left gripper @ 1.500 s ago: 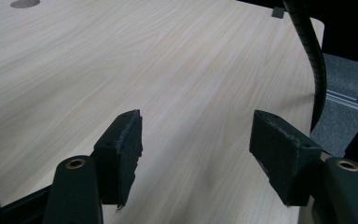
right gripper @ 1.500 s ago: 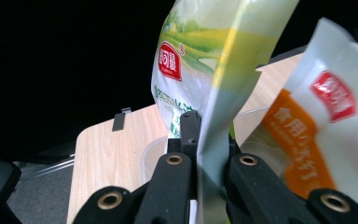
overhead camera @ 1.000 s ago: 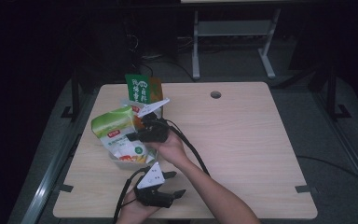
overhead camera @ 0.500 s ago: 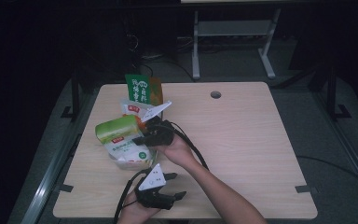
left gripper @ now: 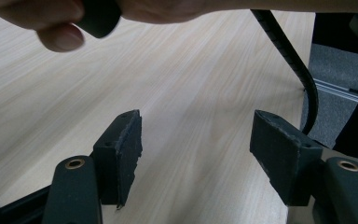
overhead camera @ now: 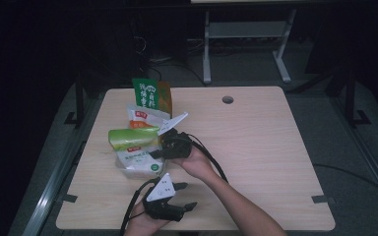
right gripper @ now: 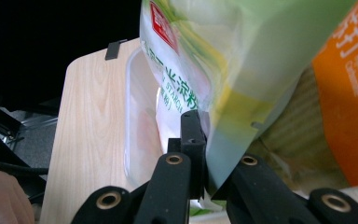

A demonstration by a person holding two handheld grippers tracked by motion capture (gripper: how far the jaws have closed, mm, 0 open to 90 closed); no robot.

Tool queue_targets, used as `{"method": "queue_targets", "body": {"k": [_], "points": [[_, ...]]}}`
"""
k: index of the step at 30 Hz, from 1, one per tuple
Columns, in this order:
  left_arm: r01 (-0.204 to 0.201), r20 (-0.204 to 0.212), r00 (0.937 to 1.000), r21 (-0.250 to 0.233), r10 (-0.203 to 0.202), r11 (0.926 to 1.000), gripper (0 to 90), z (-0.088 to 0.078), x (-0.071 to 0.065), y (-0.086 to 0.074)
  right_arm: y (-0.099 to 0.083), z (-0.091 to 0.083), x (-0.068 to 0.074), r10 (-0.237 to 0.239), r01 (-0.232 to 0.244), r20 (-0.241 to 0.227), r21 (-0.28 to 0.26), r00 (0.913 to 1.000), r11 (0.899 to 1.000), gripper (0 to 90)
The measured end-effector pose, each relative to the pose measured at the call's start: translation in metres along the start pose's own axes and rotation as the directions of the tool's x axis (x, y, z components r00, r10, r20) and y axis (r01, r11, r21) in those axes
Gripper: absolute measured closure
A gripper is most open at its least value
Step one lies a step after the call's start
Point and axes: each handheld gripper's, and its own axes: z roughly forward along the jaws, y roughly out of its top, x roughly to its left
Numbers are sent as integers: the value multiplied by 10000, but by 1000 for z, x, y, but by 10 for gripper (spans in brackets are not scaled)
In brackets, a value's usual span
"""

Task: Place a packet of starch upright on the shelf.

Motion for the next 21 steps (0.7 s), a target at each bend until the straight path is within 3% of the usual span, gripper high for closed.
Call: {"method": "queue_targets", "body": {"k": [6, 12, 21], "points": [[-39, 17, 10000, 48, 39, 10000, 337, 0, -1, 0, 0, 1, -1, -232, 229, 191, 132, 9995, 9996, 881], [-70, -30, 10000, 3, 70, 10000, 337, 0, 0, 1, 0, 2, -4, 47, -48, 86, 48, 10000, 10000, 876], [-107, -96, 9999, -8, 107, 9999, 333, 1, 1, 1, -1, -1, -9, 187, -190, -165, -151, 9997, 9997, 759]]}}
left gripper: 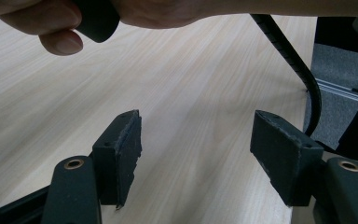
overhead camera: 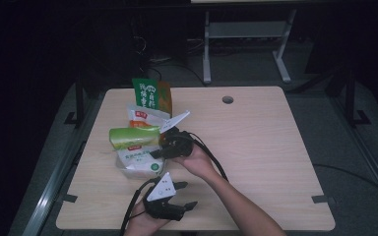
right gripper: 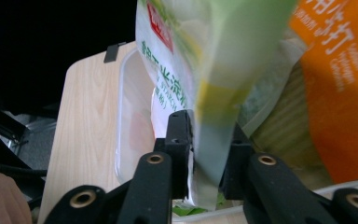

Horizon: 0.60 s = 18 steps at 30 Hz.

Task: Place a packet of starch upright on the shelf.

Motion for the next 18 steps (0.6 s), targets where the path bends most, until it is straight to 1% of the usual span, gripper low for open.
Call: {"method": "queue_targets", "body": {"k": [1, 2, 4, 5, 7, 8, 10, 12, 14, 16, 17, 18], "points": [[9, -7, 10000, 44, -9, 10000, 332, 0, 0, 0, 0, -1, -1, -5, 5, -11, -32, 10000, 10000, 752], [41, -19, 10000, 57, -41, 10000, 330, 0, 1, 0, 0, -2, 0, 97, -98, -78, -118, 9999, 9999, 733], [32, -64, 10000, 16, -32, 10000, 329, 0, 2, 0, 1, -5, -1, 22, -23, -76, -180, 10000, 9998, 699], [41, -84, 10000, 52, -41, 10000, 328, 0, 3, 0, 1, -7, 0, 79, -82, -135, -234, 9999, 9997, 693], [98, -138, 9999, -20, -98, 10000, 327, 0, 4, 1, 1, -11, 0, 45, -49, -145, -290, 9999, 9996, 651], [34, -175, 9998, -26, -34, 10000, 328, -1, 4, 1, 1, -13, 0, 10, -12, -104, -243, 9999, 9997, 635], [33, -219, 9998, -56, -34, 10000, 324, -1, 6, 2, 1, -17, -1, 17, -20, -117, -266, 9999, 9996, 588], [47, -265, 9996, -83, -49, 10000, 322, -1, 6, 2, 0, -22, -3, 227, -231, -141, -311, 9996, 9992, 510], [70, -256, 9996, -49, -72, 10000, 321, -1, 7, 2, -2, -27, -6, 493, -502, -283, -322, 9984, 9982, 475], [55, -276, 9996, -72, -57, 10000, 316, -1, 7, 2, -3, -29, -7, 518, -526, -256, -304, 9983, 9982, 460], [24, -294, 9996, -63, -26, 10000, 316, -1, 7, 2, -5, -34, -9, 552, -557, -230, -248, 9982, 9981, 415], [26, -293, 9996, -49, -28, 10000, 315, -1, 7, 2, -5, -36, -10, 604, -611, -272, -241, 9978, 9978, 408]]}}
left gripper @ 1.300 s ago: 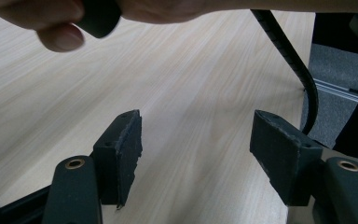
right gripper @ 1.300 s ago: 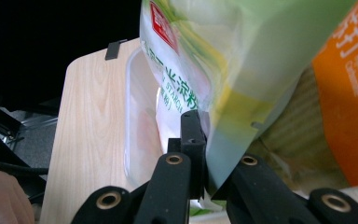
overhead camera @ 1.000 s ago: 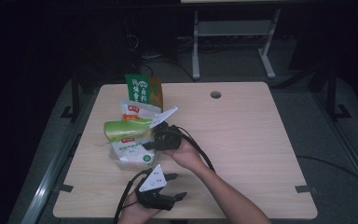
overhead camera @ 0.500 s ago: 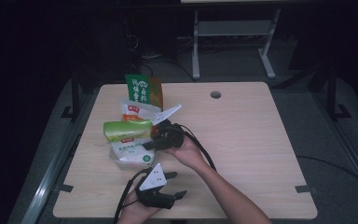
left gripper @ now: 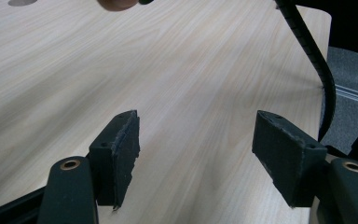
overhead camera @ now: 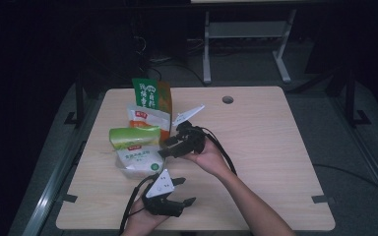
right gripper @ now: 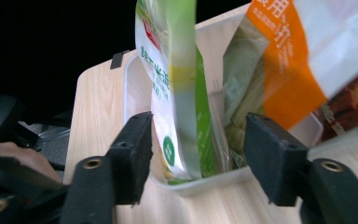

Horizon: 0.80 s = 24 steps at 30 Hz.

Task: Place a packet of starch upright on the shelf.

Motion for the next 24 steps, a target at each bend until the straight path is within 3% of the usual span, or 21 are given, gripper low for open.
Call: {"method": "queue_targets", "body": {"k": [9, 24], "points": [[167, -30, 9999, -12, -167, 9999, 302, 1, 3, 0, -6, -15, -4, -178, 174, 214, 145, 9996, 9997, 381], [168, -216, 9996, 56, -167, 9998, 284, -1, 6, 2, -19, -38, -10, 178, -180, 340, 54, 9993, 9998, 344]]}}
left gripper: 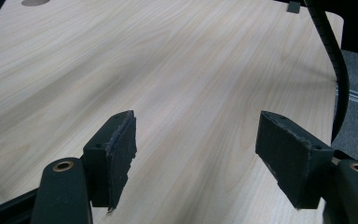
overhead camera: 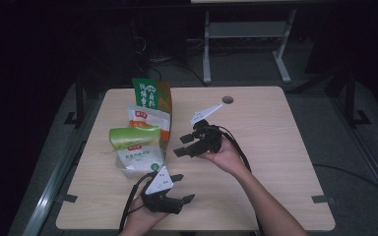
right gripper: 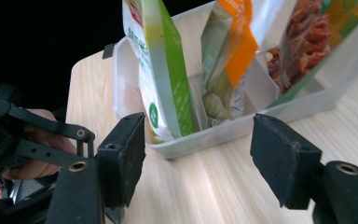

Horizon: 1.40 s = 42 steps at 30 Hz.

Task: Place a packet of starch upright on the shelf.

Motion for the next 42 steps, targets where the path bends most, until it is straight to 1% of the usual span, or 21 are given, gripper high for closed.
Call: {"method": "queue_targets", "body": {"k": [3, 5, 8, 14, 20, 24, 32, 33, 37, 40, 42], "points": [[1, -34, 10000, 6, -1, 10000, 281, 0, 1, 0, -3, -6, -3, 68, -68, 71, 35, 10000, 10000, 342], [44, -37, 10000, -37, -44, 10000, 281, 0, 1, 0, -5, -11, -6, 160, -160, 217, 2, 9996, 9999, 337], [110, -58, 9999, -59, -111, 9999, 280, -1, 1, -1, -8, -18, -10, 351, -348, 351, -100, 9988, 9993, 331], [116, -118, 9999, -100, -117, 9999, 280, -2, 2, 0, -14, -31, -18, 619, -600, 727, -284, 9954, 9978, 326], [150, -129, 9998, -115, -151, 9998, 280, -3, 3, 0, -19, -41, -24, 749, -716, 952, -370, 9926, 9967, 323], [151, -114, 9998, -81, -152, 9999, 280, -3, 3, 1, -23, -45, -27, 794, -763, 1074, -320, 9910, 9966, 322], [160, -129, 9998, -130, -161, 9998, 279, -3, 5, 0, -31, -57, -34, 1097, -1067, 1292, -304, 9855, 9938, 311], [75, -151, 9999, -59, -76, 10000, 279, -4, 6, 1, -32, -58, -34, 1128, -1099, 1309, -292, 9850, 9935, 311], [171, -163, 9997, -132, -174, 9998, 279, -4, 7, 0, -38, -63, -37, 1141, -1135, 1487, -121, 9823, 9935, 300], [194, -171, 9997, -116, -196, 9997, 279, -5, 7, 1, -41, -67, -37, 1356, -1351, 1533, -141, 9788, 9907, 293], [118, -191, 9997, -122, -121, 9999, 279, -5, 7, 1, -42, -70, -37, 1403, -1389, 1543, -199, 9780, 9901, 292]]}}
